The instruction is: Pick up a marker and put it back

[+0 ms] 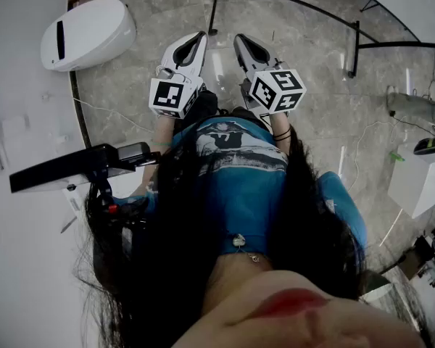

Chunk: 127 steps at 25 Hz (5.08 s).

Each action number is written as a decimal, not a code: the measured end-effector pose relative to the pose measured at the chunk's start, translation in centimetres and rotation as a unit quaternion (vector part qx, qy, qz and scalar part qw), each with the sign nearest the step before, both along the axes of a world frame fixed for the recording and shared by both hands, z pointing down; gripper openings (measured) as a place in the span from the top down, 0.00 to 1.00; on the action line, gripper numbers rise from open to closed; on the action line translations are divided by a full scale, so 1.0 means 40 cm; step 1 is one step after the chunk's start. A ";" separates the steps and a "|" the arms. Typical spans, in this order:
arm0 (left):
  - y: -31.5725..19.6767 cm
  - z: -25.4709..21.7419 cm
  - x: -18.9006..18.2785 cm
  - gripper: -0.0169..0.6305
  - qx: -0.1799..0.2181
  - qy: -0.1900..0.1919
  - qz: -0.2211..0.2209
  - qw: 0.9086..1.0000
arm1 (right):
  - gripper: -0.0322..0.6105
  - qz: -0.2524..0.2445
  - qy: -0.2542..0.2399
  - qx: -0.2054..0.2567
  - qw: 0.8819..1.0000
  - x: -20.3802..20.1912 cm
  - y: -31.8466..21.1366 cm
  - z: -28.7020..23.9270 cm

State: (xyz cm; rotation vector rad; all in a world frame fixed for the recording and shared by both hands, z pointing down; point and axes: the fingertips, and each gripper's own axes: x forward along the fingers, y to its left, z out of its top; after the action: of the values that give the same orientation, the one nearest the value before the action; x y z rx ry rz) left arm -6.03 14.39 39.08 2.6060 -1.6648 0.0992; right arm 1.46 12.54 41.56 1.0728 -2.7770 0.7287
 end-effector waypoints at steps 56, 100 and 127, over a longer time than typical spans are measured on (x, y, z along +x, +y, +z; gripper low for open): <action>-1.026 0.078 -0.118 0.97 -0.051 0.011 -0.044 0.998 | 0.72 -0.151 0.188 0.094 0.966 -0.219 -1.089 0.091; -1.133 0.101 -0.227 0.92 -0.088 0.029 0.084 0.992 | 0.82 0.072 0.134 0.111 0.982 -0.133 -1.177 -0.125; -1.140 0.065 -0.242 0.98 -0.066 0.051 0.078 0.993 | 0.82 0.084 0.120 0.120 0.982 -0.116 -1.192 -0.149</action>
State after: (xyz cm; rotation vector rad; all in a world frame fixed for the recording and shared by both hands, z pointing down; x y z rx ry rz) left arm -15.72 -31.22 41.68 2.5906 -1.3708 0.0775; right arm -3.17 -35.13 35.59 1.3494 -2.6356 0.2570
